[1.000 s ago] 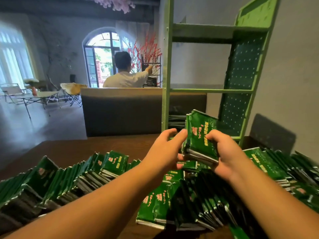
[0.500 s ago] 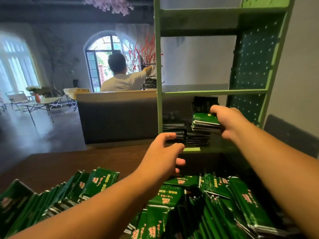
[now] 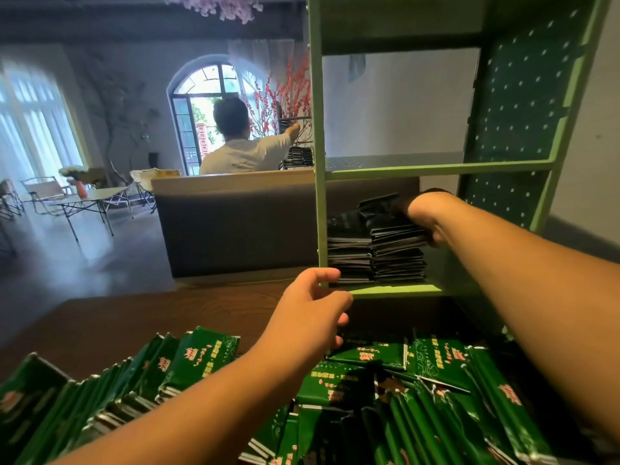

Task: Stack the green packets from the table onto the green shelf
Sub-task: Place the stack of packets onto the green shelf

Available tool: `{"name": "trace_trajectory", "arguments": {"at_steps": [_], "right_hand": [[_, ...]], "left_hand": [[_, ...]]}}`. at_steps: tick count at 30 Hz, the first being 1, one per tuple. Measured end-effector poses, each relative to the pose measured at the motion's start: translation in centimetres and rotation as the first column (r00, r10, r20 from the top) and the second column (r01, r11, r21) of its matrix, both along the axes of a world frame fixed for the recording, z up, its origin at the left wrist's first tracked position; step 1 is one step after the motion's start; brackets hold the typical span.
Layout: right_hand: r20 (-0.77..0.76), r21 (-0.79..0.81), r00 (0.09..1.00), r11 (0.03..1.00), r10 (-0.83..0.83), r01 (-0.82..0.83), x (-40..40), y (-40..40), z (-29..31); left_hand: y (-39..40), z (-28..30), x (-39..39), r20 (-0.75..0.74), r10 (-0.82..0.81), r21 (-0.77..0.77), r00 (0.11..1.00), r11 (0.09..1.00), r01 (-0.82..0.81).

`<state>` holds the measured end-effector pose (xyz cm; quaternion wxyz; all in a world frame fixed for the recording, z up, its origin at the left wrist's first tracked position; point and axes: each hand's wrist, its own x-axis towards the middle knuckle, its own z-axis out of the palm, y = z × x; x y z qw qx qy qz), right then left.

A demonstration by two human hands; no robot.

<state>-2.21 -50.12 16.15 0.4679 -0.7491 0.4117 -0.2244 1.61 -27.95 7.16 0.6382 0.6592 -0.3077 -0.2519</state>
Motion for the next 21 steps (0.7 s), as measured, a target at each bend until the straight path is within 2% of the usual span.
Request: {"name": "trace_trajectory", "arguments": {"at_steps": [3, 5, 9, 11, 13, 15, 19, 21], "right_hand": [[-0.098, -0.094, 0.995, 0.995, -0.027, 0.018, 0.1, -0.1, 0.0], [-0.104, -0.079, 0.994, 0.996, -0.041, 0.033, 0.1, -0.4, -0.5], [0.065, 0.086, 0.993, 0.992, -0.1, 0.094, -0.4, -0.6, -1.2], [0.123, 0.089, 0.974, 0.979, -0.193, 0.183, -0.6, -0.3, -1.2], [0.076, -0.095, 0.965, 0.962, -0.25, 0.257, -1.3, 0.3, -1.4], [0.06, -0.292, 0.969, 0.924, -0.24, 0.247, -2.5, 1.3, -2.3], [0.159, -0.402, 0.963, 0.877, -0.217, 0.264, -6.0, 3.7, -4.4], [0.157, -0.466, 0.972, 0.854, -0.175, 0.229, -7.6, 4.9, -5.2]], "left_hand": [[0.0, -0.1, 0.0, 0.002, -0.002, 0.002, 1.0, 1.0, 0.002], [0.0, -0.1, 0.0, 0.011, -0.005, 0.006, 1.0, 1.0, 0.005], [0.3, 0.1, -0.2, 0.022, -0.011, 0.006, 1.0, 1.0, 0.011], [0.4, 0.3, -0.2, 0.035, -0.007, 0.0, 0.999, 1.0, 0.007], [0.6, 0.4, -0.5, 0.029, -0.003, -0.005, 1.0, 1.0, 0.003], [1.2, 0.4, -1.1, 0.015, -0.002, -0.013, 1.0, 1.0, 0.002], [2.3, 0.0, -2.4, 0.006, -0.002, 0.017, 1.0, 1.0, 0.001], [2.8, -0.3, -3.0, 0.005, -0.004, 0.026, 1.0, 1.0, 0.004]]}}
